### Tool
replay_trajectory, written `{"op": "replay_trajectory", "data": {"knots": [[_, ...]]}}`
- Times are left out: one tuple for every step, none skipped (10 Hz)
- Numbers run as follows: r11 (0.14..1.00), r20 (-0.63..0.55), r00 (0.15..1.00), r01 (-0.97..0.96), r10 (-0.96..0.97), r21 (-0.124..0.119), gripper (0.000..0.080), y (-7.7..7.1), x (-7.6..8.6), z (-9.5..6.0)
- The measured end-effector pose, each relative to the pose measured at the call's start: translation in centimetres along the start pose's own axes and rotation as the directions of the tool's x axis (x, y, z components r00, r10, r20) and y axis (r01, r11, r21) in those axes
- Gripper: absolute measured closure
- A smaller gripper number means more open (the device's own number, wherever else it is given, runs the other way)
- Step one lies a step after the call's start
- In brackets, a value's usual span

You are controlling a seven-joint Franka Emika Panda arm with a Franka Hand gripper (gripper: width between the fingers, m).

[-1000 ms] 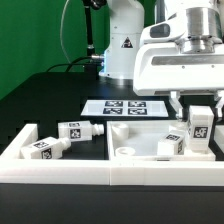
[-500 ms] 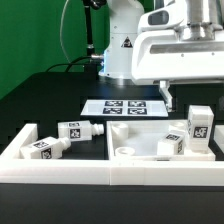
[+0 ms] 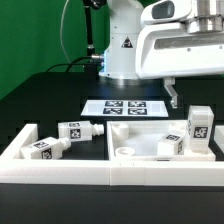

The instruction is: Assemble one leg

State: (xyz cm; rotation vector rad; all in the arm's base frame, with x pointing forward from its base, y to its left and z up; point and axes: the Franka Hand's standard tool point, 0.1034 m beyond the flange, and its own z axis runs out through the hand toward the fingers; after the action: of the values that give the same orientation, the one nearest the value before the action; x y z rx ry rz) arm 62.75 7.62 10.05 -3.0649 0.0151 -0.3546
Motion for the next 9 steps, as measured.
{"op": "replay_trajectory", "data": {"knots": [[1.0, 0.081, 0.997, -0.003, 0.004, -0.002, 0.0151, 0.5, -0.1, 0.4], [1.0, 0.115, 0.993, -0.01, 0.01, -0.004, 0.0151, 0.6, 0.1, 0.8], [1.0, 0.2, 0.979, -0.029, 0.029, -0.006, 0.0151, 1.0, -0.8, 1.3], [0.999, 0.209, 0.977, -0.034, 0.035, -0.01, 0.0151, 1.3, -0.3, 1.5], [0.999, 0.204, 0.978, -0.042, 0.043, -0.011, 0.0151, 1.1, -0.2, 1.6], [0.999, 0.205, 0.978, -0.046, 0.048, -0.012, 0.0151, 1.0, -0.3, 1.7], [0.999, 0.206, 0.978, -0.044, 0.045, -0.011, 0.0151, 1.0, -0.3, 1.7], [1.0, 0.205, 0.978, -0.028, 0.029, -0.008, 0.0265, 1.1, -0.2, 1.7], [1.0, 0.205, 0.979, -0.013, 0.014, -0.005, 0.0402, 1.3, -0.2, 1.6]]}}
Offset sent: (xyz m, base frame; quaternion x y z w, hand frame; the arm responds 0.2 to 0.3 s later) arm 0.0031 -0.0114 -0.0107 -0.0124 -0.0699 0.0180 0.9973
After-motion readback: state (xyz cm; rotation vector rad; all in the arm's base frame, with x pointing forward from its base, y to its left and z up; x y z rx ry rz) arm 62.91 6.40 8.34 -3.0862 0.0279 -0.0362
